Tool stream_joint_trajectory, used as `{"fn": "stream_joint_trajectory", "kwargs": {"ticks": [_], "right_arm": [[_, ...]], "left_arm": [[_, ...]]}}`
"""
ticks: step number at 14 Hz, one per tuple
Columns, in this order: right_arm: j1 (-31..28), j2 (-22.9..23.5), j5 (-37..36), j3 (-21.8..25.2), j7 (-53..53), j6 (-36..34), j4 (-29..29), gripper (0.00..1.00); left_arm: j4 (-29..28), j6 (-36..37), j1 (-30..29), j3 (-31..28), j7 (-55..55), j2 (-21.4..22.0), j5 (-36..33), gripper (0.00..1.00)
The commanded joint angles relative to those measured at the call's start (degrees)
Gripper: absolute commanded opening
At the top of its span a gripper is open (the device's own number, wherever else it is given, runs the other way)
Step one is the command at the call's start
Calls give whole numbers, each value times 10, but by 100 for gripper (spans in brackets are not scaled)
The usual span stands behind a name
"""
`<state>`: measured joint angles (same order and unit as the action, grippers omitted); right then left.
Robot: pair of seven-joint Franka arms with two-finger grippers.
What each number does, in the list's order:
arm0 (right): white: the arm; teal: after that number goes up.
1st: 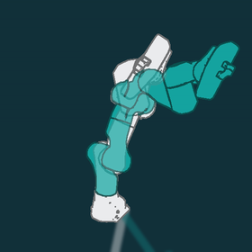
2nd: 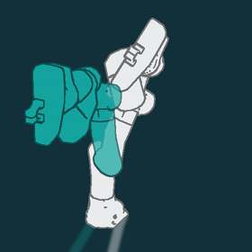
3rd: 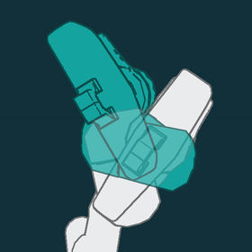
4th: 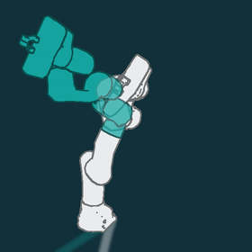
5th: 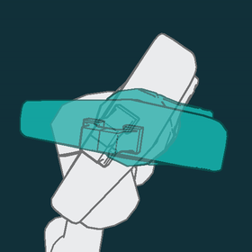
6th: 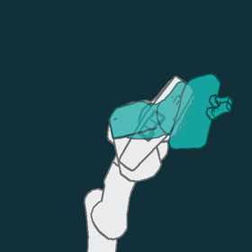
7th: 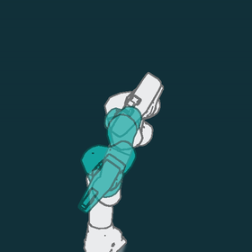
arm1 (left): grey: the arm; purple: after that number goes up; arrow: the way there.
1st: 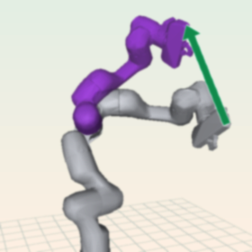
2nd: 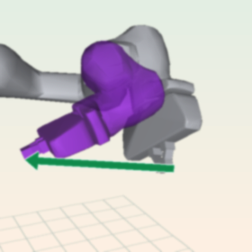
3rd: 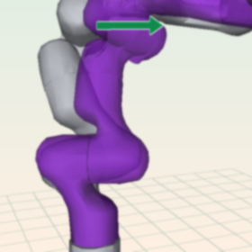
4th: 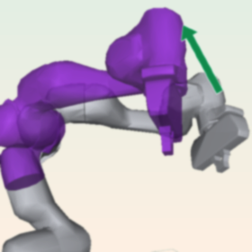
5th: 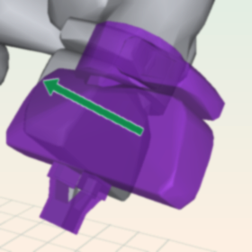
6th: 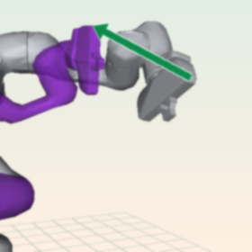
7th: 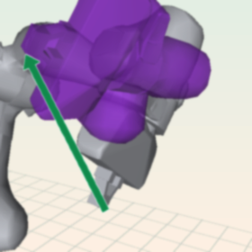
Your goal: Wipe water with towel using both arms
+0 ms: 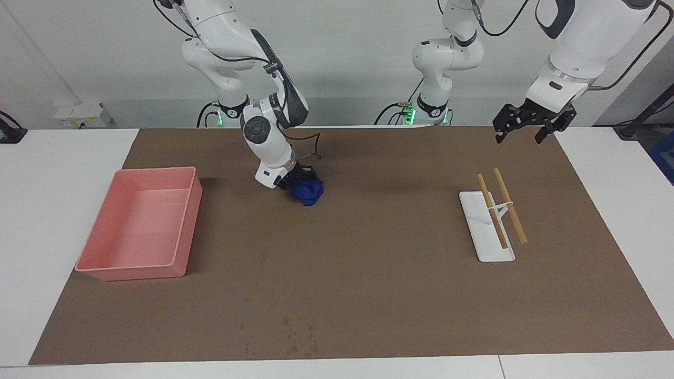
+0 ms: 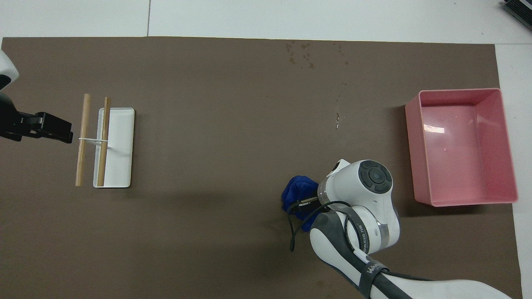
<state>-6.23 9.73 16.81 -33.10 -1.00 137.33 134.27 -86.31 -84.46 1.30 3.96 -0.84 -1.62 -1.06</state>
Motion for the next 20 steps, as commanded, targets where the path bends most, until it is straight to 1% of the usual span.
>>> {"fn": "stream_joint_trajectory", "kwargs": {"ticks": [1,3,5,6,7,8,11,14,17,19,20], "right_arm": [[-44,-16,-32,1,122,-8,12,0],[-72,-14,-118,1,158,-12,11,0],[-98,-9,-197,1,167,-11,4,0],[-105,-9,-233,1,177,-16,-8,0],[-116,-9,-251,1,188,-36,-25,0],[-124,-9,-252,1,198,-67,-50,0],[-124,-14,-248,-3,200,-181,-123,0],[-124,-24,-243,-4,204,-281,-201,0],[-123,-47,-242,-5,206,-345,-251,0],[-124,-73,-242,-2,234,-372,-273,0],[-126,-77,-242,2,247,-389,-290,0]], "left_arm": [[-12,-7,5,-4,-2,8,-10,100],[-12,-7,5,-4,-2,9,-10,100],[-12,-7,5,-4,-2,9,-10,100],[-12,-7,5,-4,-2,8,-10,100],[-12,-7,5,-4,-2,8,-10,100],[-12,-7,5,-4,-2,8,-10,100],[-12,-7,5,-4,-2,9,-10,100],[-12,-7,5,-4,-2,8,-10,100],[-12,-7,5,-4,-2,9,-10,100],[-12,-7,5,-4,-2,8,-10,100],[-12,-7,5,-4,-2,8,-10,100]]}}
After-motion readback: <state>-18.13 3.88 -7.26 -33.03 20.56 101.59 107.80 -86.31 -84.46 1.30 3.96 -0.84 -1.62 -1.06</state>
